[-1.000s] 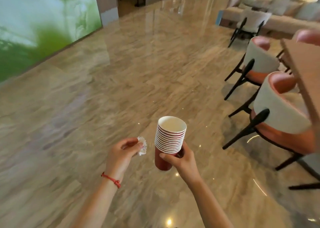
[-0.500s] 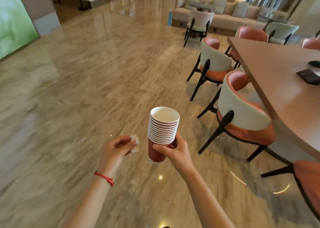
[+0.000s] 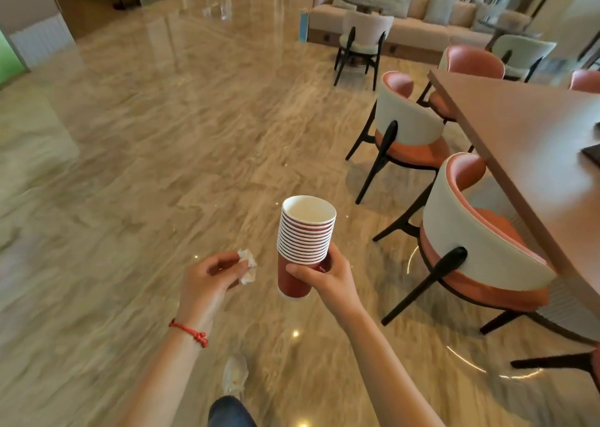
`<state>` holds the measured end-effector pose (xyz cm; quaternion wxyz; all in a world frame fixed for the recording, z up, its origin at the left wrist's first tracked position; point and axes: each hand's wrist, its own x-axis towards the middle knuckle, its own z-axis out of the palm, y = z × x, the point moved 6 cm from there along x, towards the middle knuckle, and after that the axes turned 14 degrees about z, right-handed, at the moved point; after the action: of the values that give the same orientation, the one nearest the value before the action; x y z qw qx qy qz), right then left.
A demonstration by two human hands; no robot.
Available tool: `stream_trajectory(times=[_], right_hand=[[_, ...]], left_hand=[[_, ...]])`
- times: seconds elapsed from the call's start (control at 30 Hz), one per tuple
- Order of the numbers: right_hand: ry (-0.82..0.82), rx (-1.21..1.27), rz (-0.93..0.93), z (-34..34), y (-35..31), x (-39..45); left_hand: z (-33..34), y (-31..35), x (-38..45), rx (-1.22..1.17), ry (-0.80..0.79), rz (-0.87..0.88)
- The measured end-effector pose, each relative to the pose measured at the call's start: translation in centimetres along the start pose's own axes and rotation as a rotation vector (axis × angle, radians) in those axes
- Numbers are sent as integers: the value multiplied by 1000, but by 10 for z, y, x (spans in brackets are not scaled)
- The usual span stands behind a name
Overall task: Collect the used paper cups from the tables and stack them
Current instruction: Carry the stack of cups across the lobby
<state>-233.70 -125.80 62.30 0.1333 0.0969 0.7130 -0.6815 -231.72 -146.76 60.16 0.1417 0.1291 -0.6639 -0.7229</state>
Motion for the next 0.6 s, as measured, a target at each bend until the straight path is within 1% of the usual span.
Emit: stream_trajectory(times=[0.13,0.23,0.3,0.37,0.6], right_hand=[[50,38,6,22,-30,82],[86,41,28,36,-51,142],[84,43,17,49,-31,187],[86,51,30,55,-31,225],[73,61,48,59,-50,358]], left_hand=[[16,4,101,-2,-71,5],[20,7,175,22,-95,1],[19,-25,217,39,-88,25],[22,-41,259,35,-74,5],[59,-63,379,-1,-71,-35]])
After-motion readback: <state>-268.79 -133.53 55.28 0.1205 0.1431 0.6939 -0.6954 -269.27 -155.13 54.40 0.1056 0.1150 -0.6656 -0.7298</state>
